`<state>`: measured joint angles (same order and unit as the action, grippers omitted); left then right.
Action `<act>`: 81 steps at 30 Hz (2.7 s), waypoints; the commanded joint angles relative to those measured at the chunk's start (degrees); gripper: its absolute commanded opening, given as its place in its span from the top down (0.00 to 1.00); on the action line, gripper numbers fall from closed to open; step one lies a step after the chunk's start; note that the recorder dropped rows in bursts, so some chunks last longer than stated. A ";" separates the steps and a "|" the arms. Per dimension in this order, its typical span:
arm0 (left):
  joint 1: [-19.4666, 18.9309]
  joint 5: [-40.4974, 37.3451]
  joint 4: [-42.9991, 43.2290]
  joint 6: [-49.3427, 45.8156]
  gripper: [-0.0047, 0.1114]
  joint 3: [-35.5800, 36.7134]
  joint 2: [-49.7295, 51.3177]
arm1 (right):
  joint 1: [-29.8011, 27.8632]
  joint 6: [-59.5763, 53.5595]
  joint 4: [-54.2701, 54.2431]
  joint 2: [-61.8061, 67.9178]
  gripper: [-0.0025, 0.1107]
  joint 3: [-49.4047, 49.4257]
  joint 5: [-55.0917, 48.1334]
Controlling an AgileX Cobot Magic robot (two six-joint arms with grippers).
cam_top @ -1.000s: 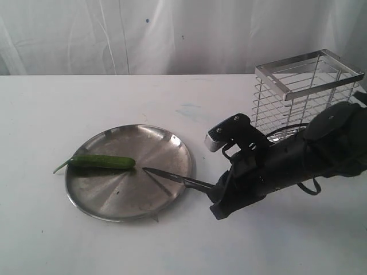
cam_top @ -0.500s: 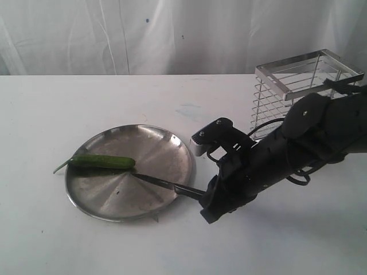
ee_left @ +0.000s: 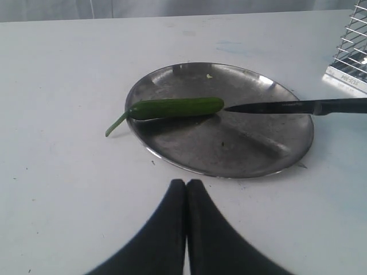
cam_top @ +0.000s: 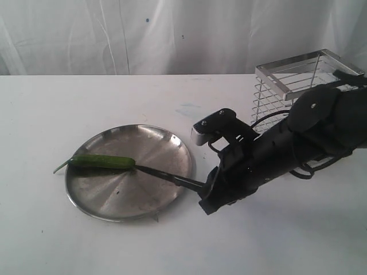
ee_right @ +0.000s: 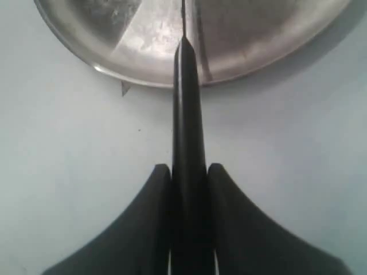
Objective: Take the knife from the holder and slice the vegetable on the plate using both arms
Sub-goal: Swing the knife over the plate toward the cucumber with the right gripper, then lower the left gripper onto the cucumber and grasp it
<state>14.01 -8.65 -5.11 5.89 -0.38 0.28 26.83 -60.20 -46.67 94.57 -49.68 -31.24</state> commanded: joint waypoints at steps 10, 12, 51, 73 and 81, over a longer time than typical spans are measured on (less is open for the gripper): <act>-0.07 0.05 -0.34 0.12 0.92 0.38 -0.28 | 0.08 5.46 -4.08 -12.34 0.98 1.36 3.77; -0.07 0.05 -0.34 0.12 0.92 0.38 -0.28 | 0.08 6.28 -4.08 -13.87 0.98 2.23 4.23; 0.05 18.00 3.68 26.36 0.92 -1.78 -0.28 | 21.16 26.03 -4.88 -8.78 0.98 8.36 31.98; 22.18 -21.29 17.30 5.65 0.51 -36.46 49.73 | 21.16 25.92 -4.88 -8.78 0.98 6.11 29.47; 22.18 -27.41 16.91 -10.64 0.37 -39.20 52.03 | 21.16 25.92 -4.88 -8.78 0.98 6.11 30.29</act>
<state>35.84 -32.79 12.79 2.29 -38.31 50.80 47.95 -34.46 -51.63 85.78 -43.23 -2.25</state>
